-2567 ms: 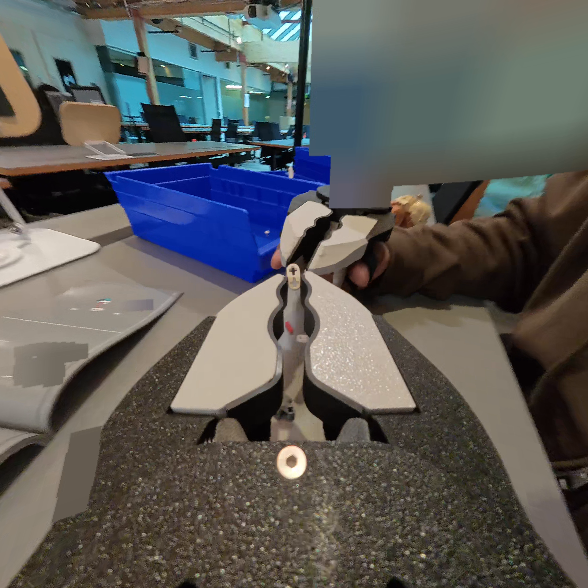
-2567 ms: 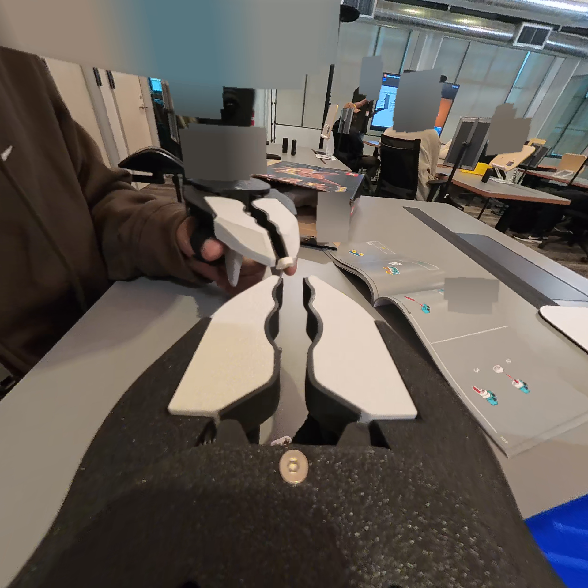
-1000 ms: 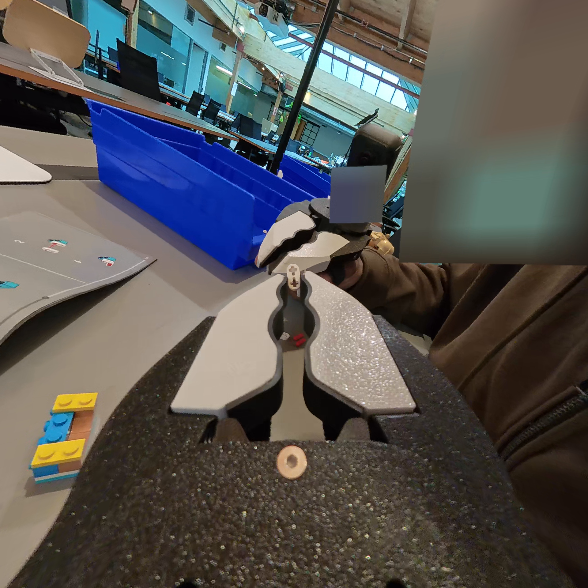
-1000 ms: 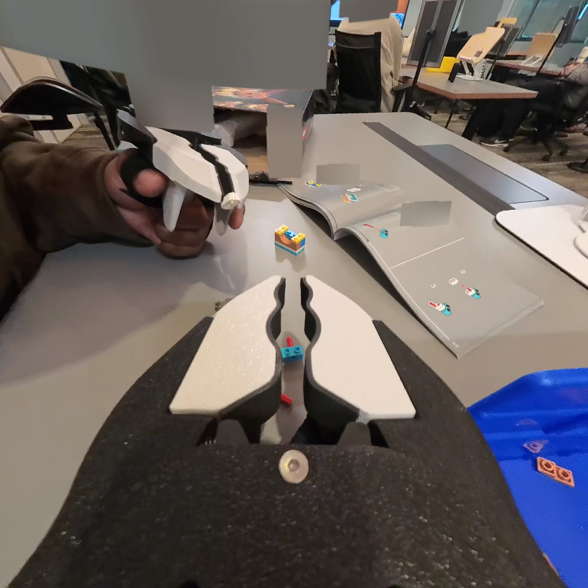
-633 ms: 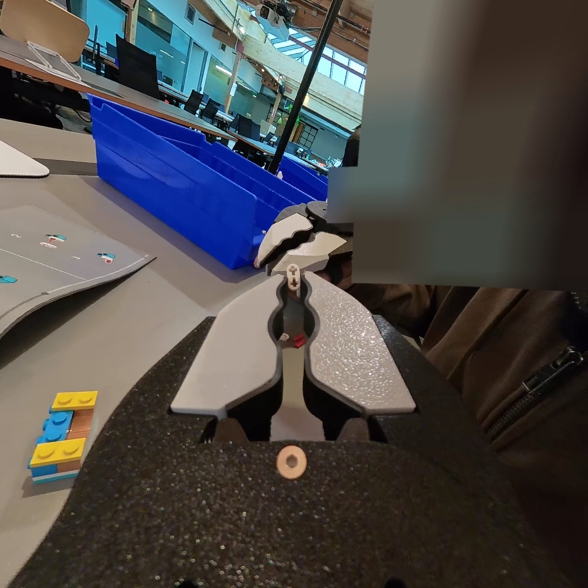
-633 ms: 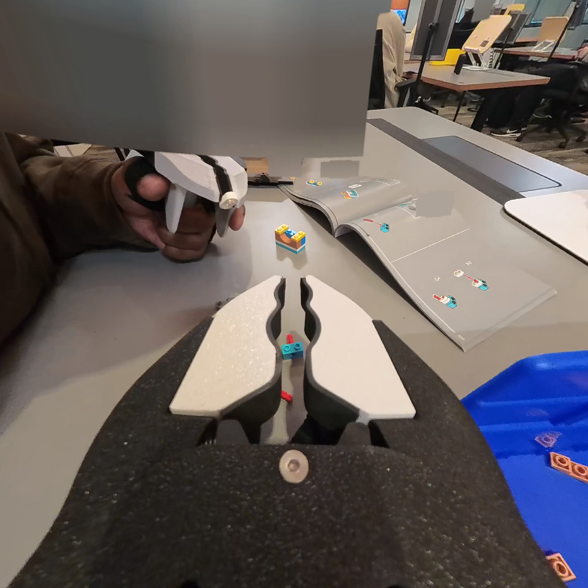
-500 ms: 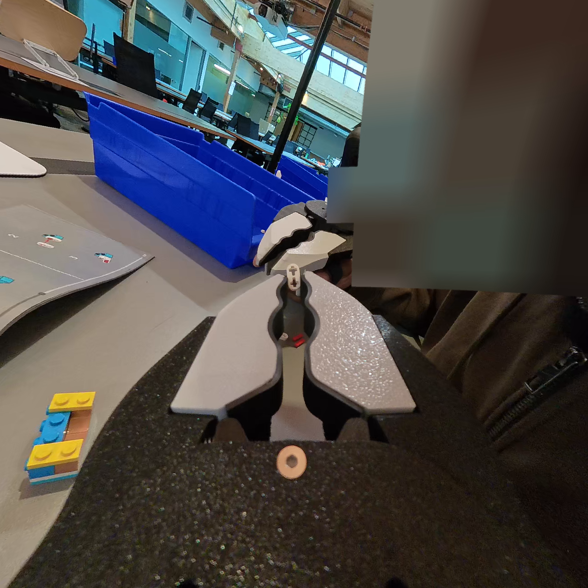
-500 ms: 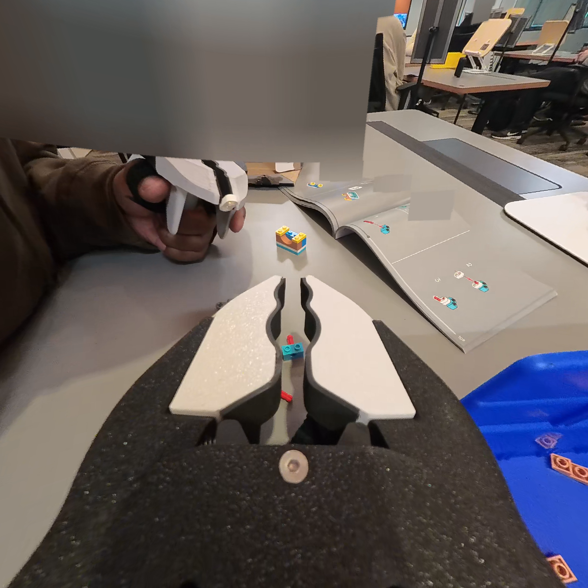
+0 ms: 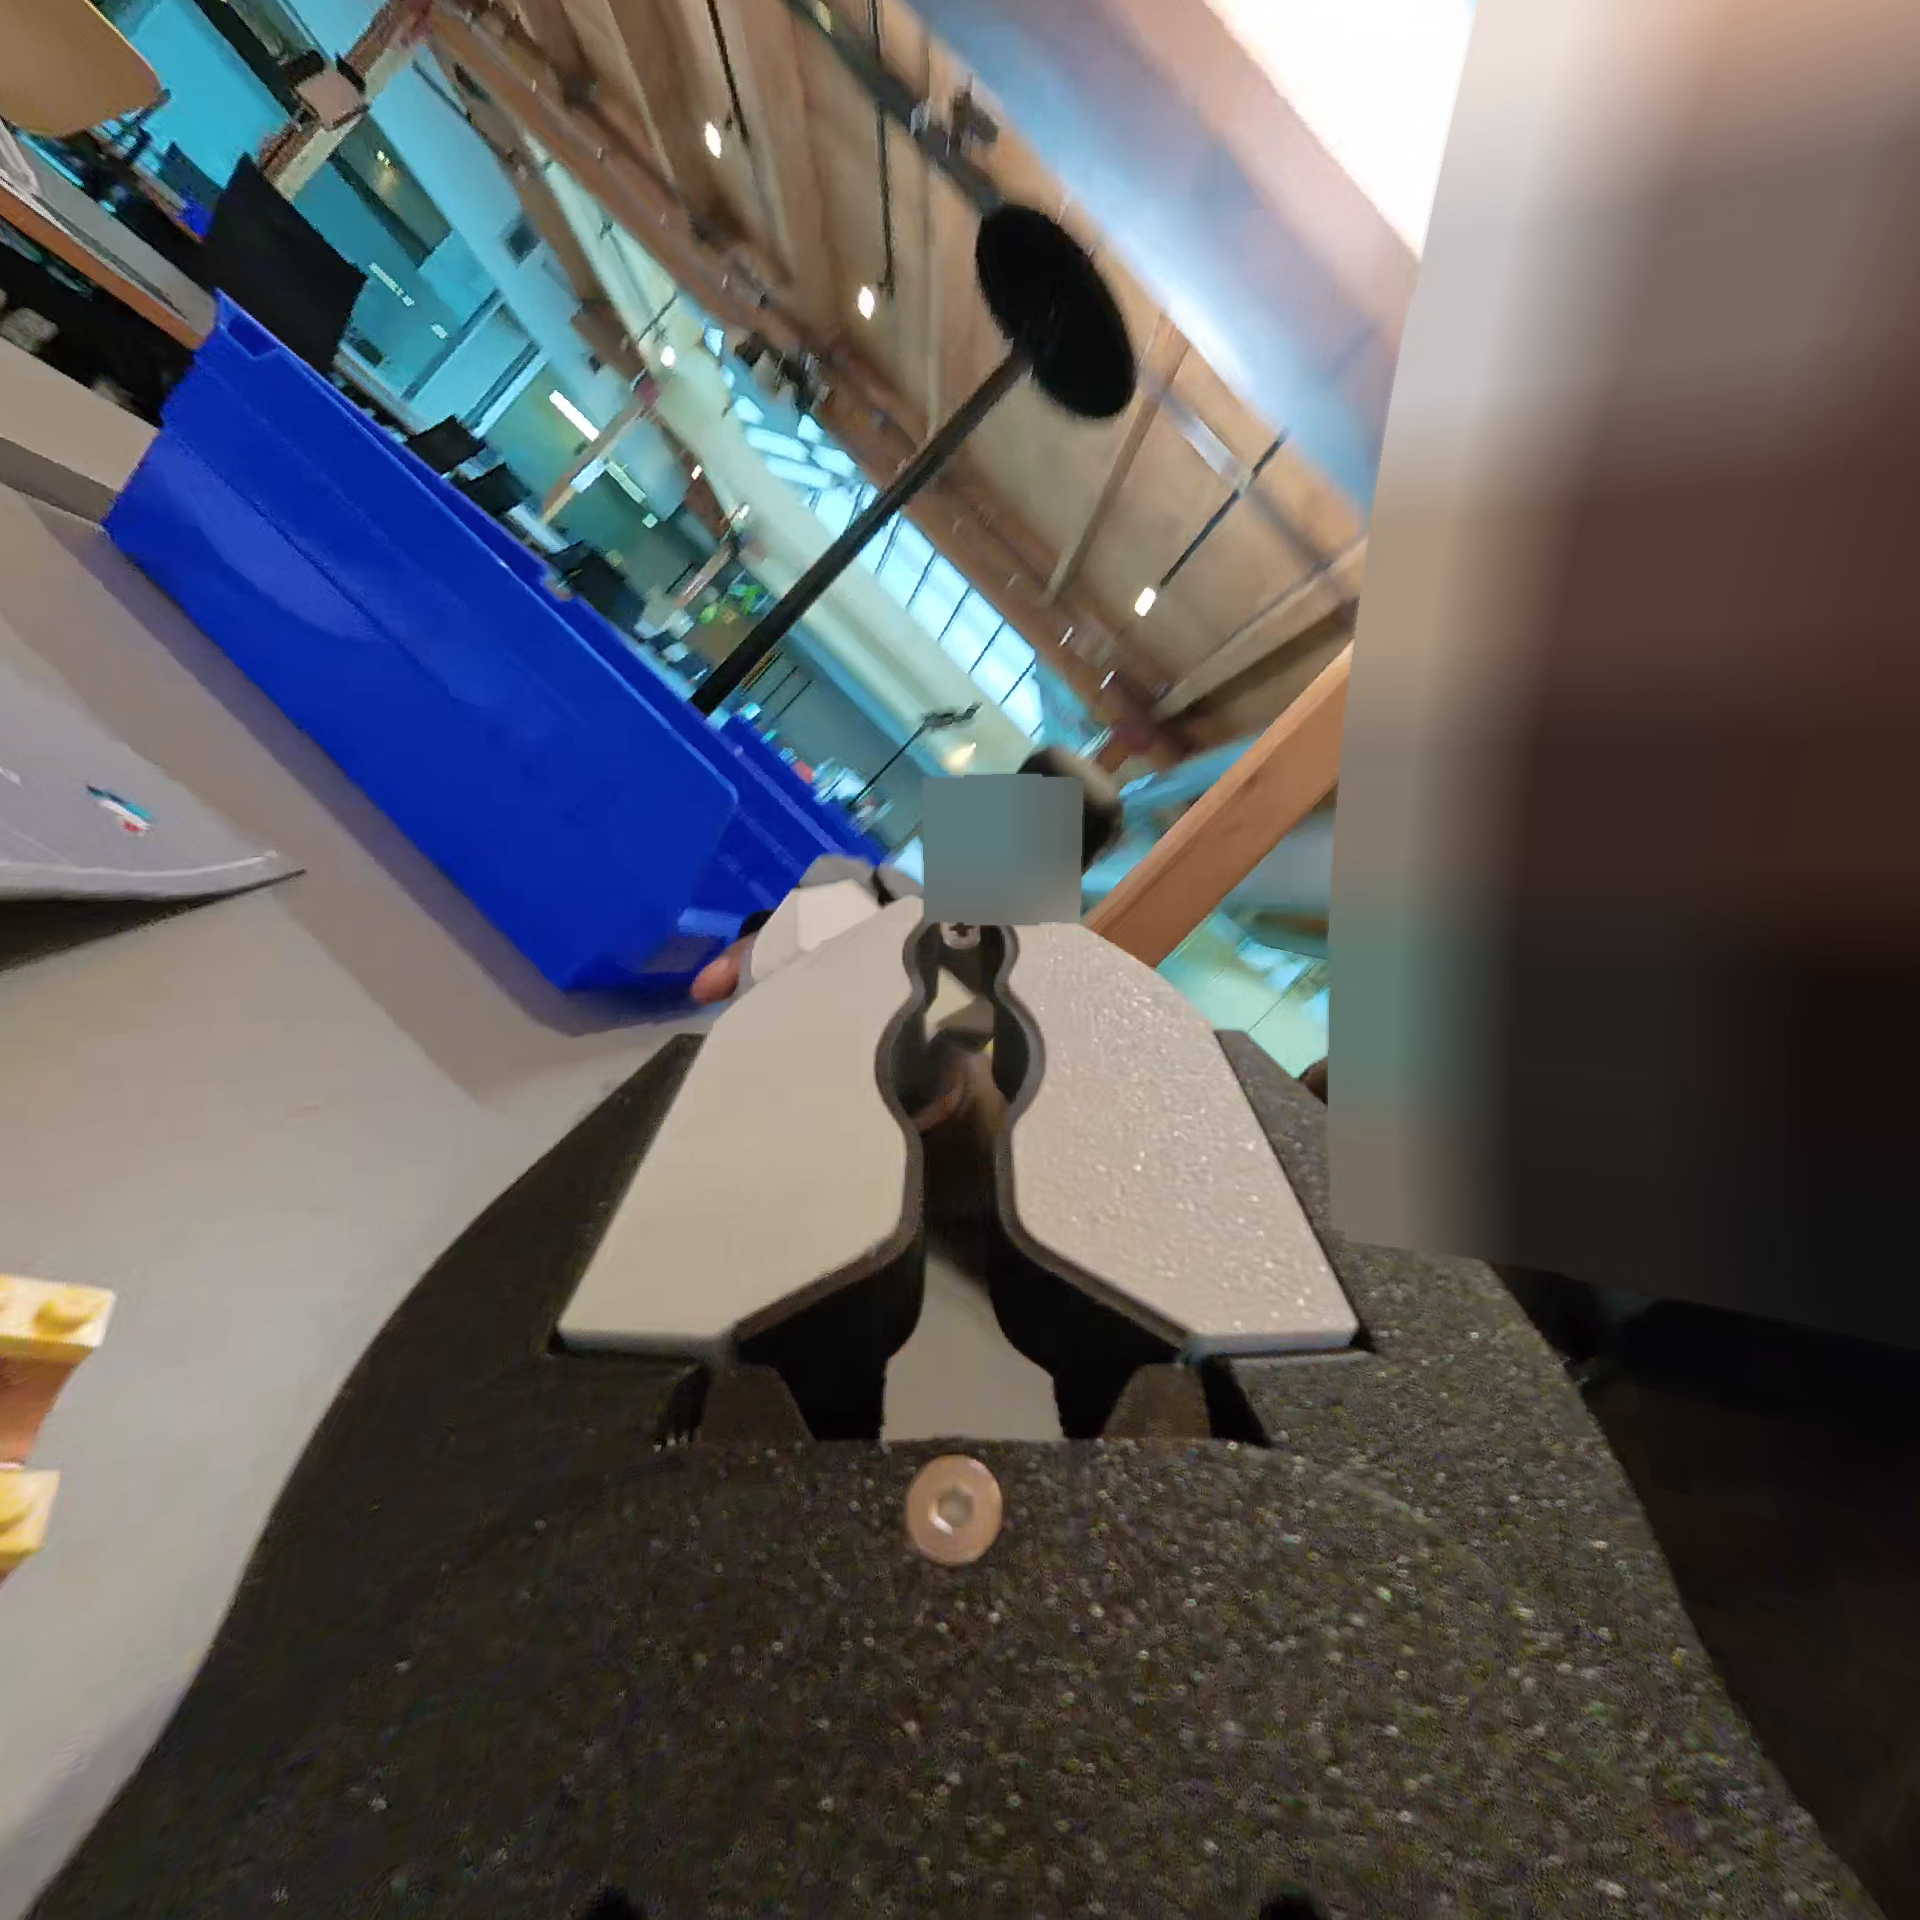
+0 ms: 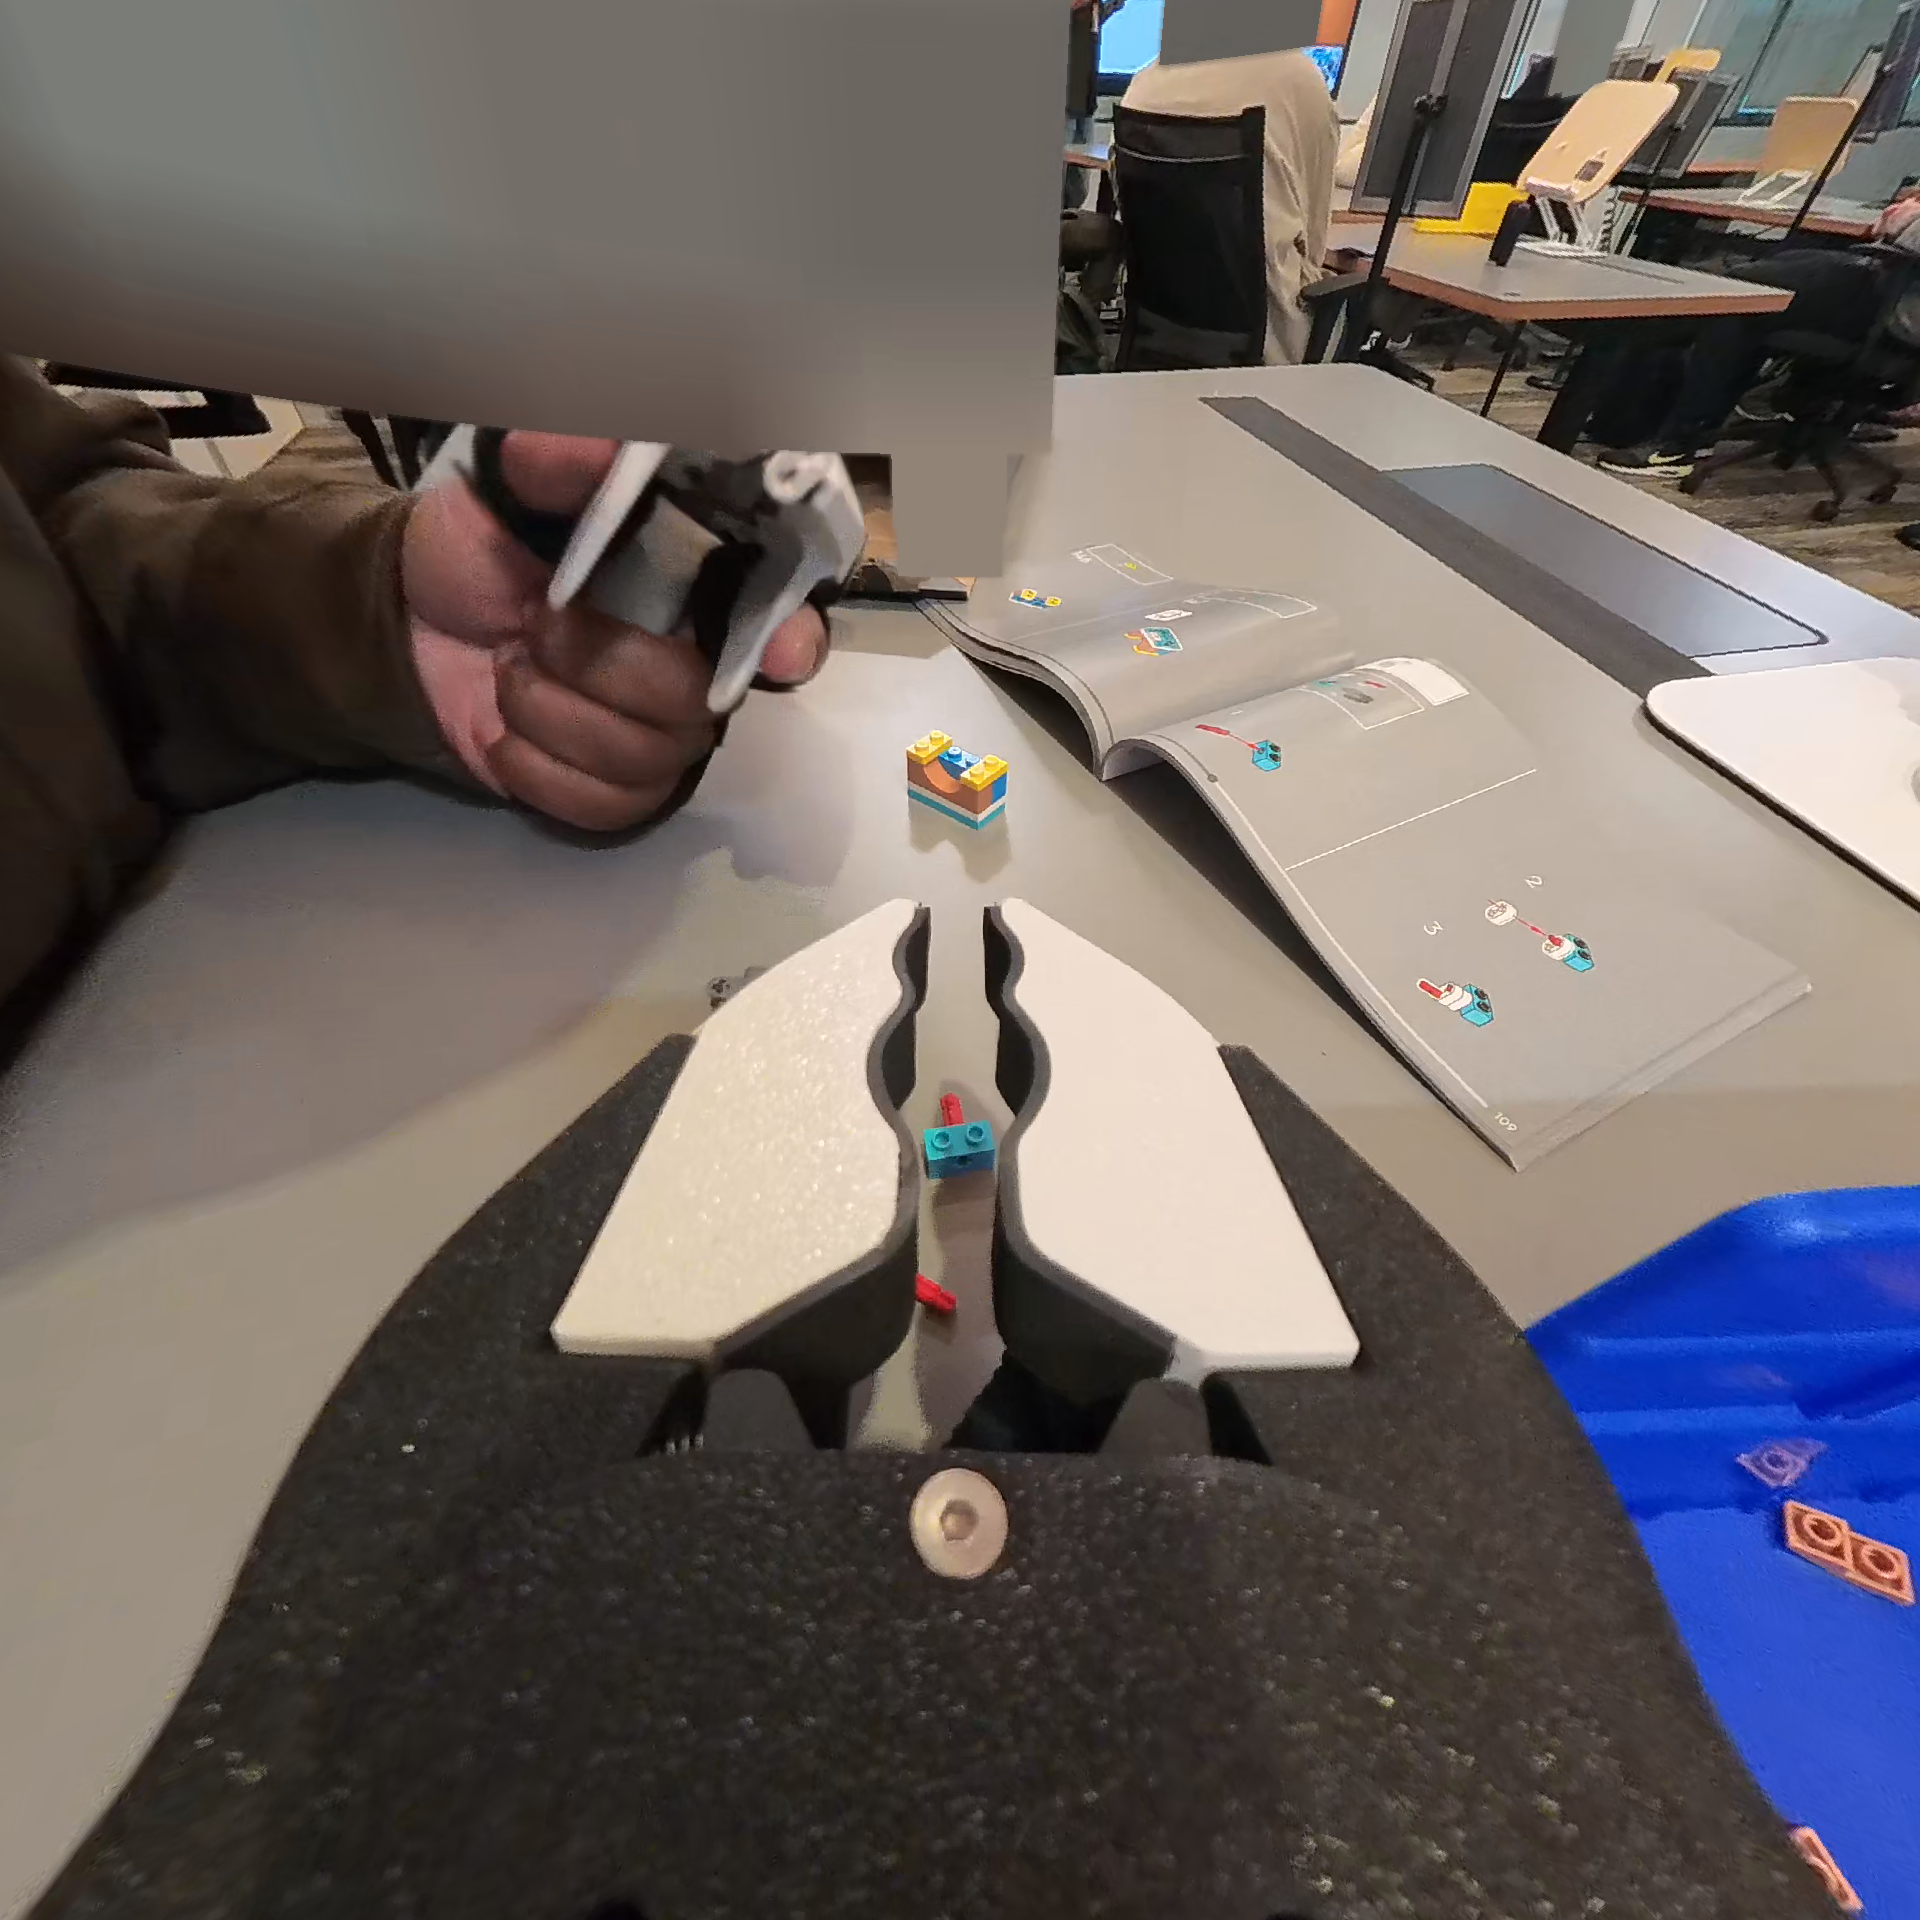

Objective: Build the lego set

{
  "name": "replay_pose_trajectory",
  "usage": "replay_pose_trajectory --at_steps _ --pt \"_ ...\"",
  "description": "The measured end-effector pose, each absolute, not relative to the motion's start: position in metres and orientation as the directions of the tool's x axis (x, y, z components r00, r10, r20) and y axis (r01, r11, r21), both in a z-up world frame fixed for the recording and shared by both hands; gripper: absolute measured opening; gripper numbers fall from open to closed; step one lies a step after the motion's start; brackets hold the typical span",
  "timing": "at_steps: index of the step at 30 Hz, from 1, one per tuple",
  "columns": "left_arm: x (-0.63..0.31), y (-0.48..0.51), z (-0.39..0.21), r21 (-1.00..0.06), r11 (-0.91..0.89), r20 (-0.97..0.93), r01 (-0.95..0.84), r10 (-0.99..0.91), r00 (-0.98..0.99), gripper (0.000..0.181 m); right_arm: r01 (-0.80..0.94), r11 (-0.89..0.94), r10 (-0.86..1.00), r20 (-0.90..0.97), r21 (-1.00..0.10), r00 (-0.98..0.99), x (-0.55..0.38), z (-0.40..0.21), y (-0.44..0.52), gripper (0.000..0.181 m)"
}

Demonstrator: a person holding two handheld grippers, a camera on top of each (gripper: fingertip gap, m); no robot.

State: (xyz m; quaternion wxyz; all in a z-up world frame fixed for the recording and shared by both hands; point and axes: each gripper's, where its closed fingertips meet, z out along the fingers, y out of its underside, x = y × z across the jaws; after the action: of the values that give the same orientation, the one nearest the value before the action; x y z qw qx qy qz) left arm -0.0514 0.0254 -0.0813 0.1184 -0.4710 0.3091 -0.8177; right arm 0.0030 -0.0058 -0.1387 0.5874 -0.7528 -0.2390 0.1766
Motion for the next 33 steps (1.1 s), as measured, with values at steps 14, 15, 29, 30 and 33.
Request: replay_pose_trajectory --at_steps 14,15,29,30,33 --pt "-0.064 0.046 -0.067 -0.304 -0.946 0.747 -0.112 -0.164 -0.644 0.007 0.185 -0.145 0.572 0.07 -0.972 0.818 -0.005 -0.131 -0.007 0.01" --pt "-0.064 0.046 -0.067 -0.299 -0.947 0.747 -0.113 -0.159 -0.646 0.007 0.184 -0.143 0.573 0.07 -0.973 0.817 -0.006 -0.131 -0.007 0.01" --pt "-0.063 0.042 -0.07 -0.289 -0.945 0.756 -0.15 -0.129 -0.642 0.007 0.16 -0.13 0.579 0.056 -0.979 0.813 -0.01 -0.127 -0.005 0.011" --pt "-0.063 0.041 -0.071 -0.306 -0.941 0.757 -0.146 -0.147 -0.637 0.007 0.152 -0.126 0.58 0.052 -0.98 0.813 -0.011 -0.126 -0.005 0.012" --pt "-0.062 0.039 -0.072 -0.378 -0.918 0.756 -0.119 -0.232 -0.612 0.007 0.121 -0.119 0.592 0.028 -0.986 0.805 -0.019 -0.12 -0.004 0.012"
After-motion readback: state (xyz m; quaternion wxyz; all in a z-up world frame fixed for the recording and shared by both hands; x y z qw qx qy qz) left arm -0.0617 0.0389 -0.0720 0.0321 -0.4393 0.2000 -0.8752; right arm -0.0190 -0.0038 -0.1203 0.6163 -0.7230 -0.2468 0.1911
